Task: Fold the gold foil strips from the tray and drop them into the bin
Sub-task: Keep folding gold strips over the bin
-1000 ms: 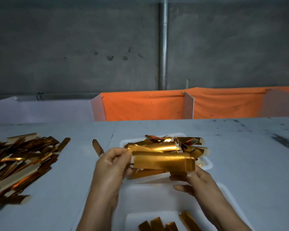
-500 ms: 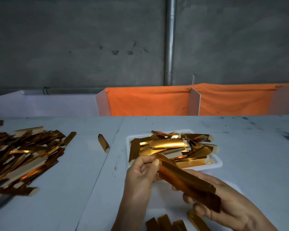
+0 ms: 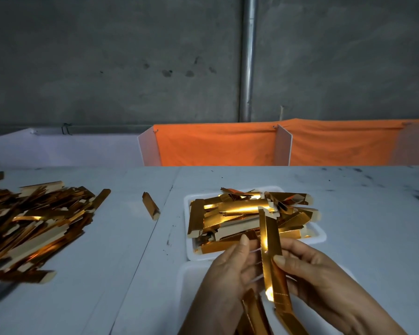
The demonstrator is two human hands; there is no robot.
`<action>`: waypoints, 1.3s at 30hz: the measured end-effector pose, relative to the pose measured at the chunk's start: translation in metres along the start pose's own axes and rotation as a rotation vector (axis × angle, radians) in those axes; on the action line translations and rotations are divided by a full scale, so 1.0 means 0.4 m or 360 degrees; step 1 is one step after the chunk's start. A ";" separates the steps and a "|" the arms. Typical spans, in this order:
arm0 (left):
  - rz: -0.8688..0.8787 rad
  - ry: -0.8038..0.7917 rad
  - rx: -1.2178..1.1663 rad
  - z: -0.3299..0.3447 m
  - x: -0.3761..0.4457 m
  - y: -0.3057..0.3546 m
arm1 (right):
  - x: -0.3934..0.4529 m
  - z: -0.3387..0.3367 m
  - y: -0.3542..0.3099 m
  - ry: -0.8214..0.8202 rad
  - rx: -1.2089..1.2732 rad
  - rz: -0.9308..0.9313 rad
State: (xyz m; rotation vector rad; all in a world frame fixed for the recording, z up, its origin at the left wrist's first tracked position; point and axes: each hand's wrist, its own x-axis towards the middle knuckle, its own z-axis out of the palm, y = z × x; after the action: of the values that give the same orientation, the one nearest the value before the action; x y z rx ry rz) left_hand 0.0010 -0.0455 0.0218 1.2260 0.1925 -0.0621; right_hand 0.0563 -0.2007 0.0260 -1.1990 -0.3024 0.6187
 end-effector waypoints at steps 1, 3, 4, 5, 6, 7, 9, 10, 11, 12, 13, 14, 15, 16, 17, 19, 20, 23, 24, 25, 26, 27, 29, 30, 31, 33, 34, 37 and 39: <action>-0.0009 -0.0006 -0.0002 0.001 -0.001 0.000 | 0.000 0.000 0.000 0.0022 -0.0019 -0.0004; -0.0013 -0.0045 -0.0011 0.000 -0.004 -0.004 | 0.002 0.000 0.003 0.0067 -0.0071 -0.0025; 0.0018 -0.0053 0.0037 0.000 -0.006 -0.007 | 0.002 0.001 0.004 0.0093 -0.0102 -0.0044; 0.0082 -0.0029 0.0138 0.000 -0.008 -0.011 | 0.002 0.003 0.006 0.0123 -0.0149 -0.0066; 0.0164 0.0024 0.0263 0.002 -0.009 -0.015 | 0.002 0.004 0.007 0.0152 -0.0215 -0.0090; 0.0244 0.0098 0.0386 0.003 -0.009 -0.018 | 0.002 0.004 0.010 0.0171 -0.0299 -0.0109; 0.0364 0.0232 0.0569 0.007 -0.012 -0.019 | 0.001 0.005 0.013 0.0167 -0.0448 -0.0120; 0.0415 0.0266 0.0631 0.009 -0.014 -0.016 | 0.000 0.006 0.013 0.0157 -0.0485 -0.0129; 0.0464 0.0292 0.0705 0.010 -0.015 -0.014 | -0.001 0.007 0.012 0.0144 -0.0479 -0.0151; 0.0505 0.0323 0.0803 0.011 -0.014 -0.014 | -0.001 0.006 0.010 0.0132 -0.0415 -0.0184; 0.0533 0.0352 0.0920 0.011 -0.013 -0.015 | -0.001 0.003 0.008 0.0119 -0.0308 -0.0218; 0.0543 0.0370 0.1018 0.012 -0.011 -0.016 | -0.001 0.000 0.007 0.0106 -0.0188 -0.0244; 0.0534 0.0361 0.1074 0.015 -0.011 -0.015 | -0.001 -0.003 0.006 0.0090 -0.0090 -0.0257; 0.0510 0.0309 0.1097 0.021 -0.013 -0.013 | -0.001 -0.005 0.005 0.0068 -0.0035 -0.0259; 0.0491 0.0231 0.1090 0.028 -0.013 -0.011 | -0.002 -0.006 0.005 0.0037 -0.0021 -0.0256; 0.0493 0.0061 0.1013 0.035 -0.017 -0.007 | -0.005 -0.007 0.005 -0.0018 -0.0015 -0.0257; 0.0495 -0.0016 0.0981 0.037 -0.019 -0.004 | -0.006 -0.007 0.005 -0.0040 -0.0008 -0.0267; 0.0580 -0.0200 0.0978 0.032 -0.022 -0.010 | -0.009 -0.010 0.004 -0.0040 -0.0032 -0.0322; 0.0614 -0.0198 0.0964 0.031 -0.021 -0.013 | -0.010 -0.010 0.003 -0.0026 -0.0053 -0.0339; 0.0644 -0.0176 0.0936 0.030 -0.020 -0.015 | -0.011 -0.009 0.003 -0.0010 -0.0083 -0.0353; 0.0672 -0.0155 0.0915 0.030 -0.019 -0.016 | -0.012 -0.008 0.003 0.0005 -0.0109 -0.0364; 0.0700 -0.0131 0.0896 0.029 -0.017 -0.018 | -0.014 -0.006 0.002 0.0019 -0.0121 -0.0369; 0.0760 -0.0071 0.0914 0.028 -0.014 -0.021 | -0.016 -0.003 0.000 0.0022 -0.0134 -0.0372; 0.0775 -0.0037 0.0955 0.027 -0.014 -0.021 | -0.016 -0.003 -0.001 0.0017 -0.0149 -0.0369; 0.0783 -0.0005 0.0989 0.026 -0.014 -0.022 | -0.016 -0.005 0.000 0.0012 -0.0164 -0.0361; 0.0762 0.0042 0.1039 0.025 -0.016 -0.023 | -0.015 -0.006 0.001 0.0012 -0.0185 -0.0346; 0.0741 0.0079 0.1076 0.025 -0.017 -0.024 | -0.015 -0.005 0.002 0.0035 -0.0197 -0.0355; 0.0734 0.0299 0.1396 0.026 -0.015 -0.028 | -0.013 -0.001 0.007 0.0272 -0.0304 -0.0542; 0.0776 0.0470 0.1607 0.028 -0.010 -0.033 | -0.016 -0.002 0.008 0.0469 -0.0486 -0.0732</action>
State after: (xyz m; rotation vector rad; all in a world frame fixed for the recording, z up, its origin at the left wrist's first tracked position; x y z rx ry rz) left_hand -0.0035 -0.0607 0.0138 2.2595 0.1081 0.5065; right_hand 0.0508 -0.2042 0.0233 -1.4323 -0.4152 -0.0084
